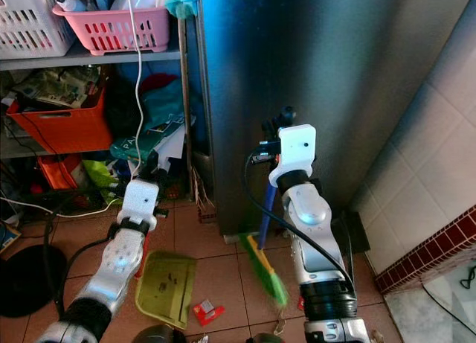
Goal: Sweep floor
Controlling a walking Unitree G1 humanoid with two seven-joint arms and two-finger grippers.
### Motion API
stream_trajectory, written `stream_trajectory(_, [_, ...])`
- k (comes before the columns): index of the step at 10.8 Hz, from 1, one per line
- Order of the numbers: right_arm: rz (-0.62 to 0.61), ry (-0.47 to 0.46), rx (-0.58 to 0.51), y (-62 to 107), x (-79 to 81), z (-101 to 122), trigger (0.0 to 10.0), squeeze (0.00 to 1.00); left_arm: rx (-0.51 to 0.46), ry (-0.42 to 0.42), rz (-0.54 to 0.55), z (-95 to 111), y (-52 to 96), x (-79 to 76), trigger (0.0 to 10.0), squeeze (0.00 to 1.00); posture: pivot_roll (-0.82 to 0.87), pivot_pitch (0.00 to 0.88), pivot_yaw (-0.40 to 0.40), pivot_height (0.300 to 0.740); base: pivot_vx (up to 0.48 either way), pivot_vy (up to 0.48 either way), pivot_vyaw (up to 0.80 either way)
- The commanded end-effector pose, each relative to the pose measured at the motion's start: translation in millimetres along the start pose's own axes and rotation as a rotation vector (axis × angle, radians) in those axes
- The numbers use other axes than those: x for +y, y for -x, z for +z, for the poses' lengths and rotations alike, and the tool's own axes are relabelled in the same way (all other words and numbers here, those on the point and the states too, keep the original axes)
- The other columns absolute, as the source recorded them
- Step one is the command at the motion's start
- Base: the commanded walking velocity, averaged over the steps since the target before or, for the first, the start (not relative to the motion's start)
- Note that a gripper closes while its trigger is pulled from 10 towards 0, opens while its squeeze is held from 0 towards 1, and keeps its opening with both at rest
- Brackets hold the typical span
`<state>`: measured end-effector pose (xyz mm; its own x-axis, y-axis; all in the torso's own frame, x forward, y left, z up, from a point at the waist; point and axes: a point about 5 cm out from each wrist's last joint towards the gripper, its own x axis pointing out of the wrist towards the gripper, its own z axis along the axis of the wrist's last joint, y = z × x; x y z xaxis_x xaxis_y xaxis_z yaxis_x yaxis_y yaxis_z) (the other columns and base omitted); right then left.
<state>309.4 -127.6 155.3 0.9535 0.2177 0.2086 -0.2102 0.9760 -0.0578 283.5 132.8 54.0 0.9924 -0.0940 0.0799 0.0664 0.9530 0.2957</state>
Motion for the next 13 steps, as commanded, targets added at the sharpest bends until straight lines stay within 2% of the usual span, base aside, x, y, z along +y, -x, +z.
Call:
stream_trajectory(1, [-0.013,0.008,-0.041,-1.5,-2.4,6.2,10.0,0.00,-0.031,-0.010,0.011,5.8,-1.1,4.9,10.0,0.00,-0.08,0.000,0.009,0.740,0.000,0.000,0.00])
stream_trajectory(3, [-0.009,0.007,-0.045,-3.8,-0.8,6.4,10.0,0.00,-0.021,-0.004,0.029,4.8,1.9,10.2,10.0,0.00,-0.07,0.000,0.008,0.740,0.000,0.000,0.00])
stream_trajectory(6, [-0.015,0.013,-0.036,-0.9,-3.9,3.9,10.0,0.00,-0.019,0.001,0.024,6.9,1.0,9.0,10.0,0.00,-0.09,0.000,0.014,0.740,0.000,0.000,0.00])
stream_trajectory(10, [-0.010,0.018,-0.024,-1.4,-3.2,-0.4,10.0,0.00,-0.012,0.006,0.031,7.7,0.3,10.6,10.0,0.00,-0.08,0.000,0.013,0.740,-0.266,0.000,0.00])
stream_trajectory(13, [-0.012,0.029,0.064,10.3,-5.0,-26.5,10.0,0.00,-0.003,0.004,0.039,6.8,0.7,13.8,10.0,0.00,-0.08,0.000,0.015,0.740,-0.274,0.000,0.00])
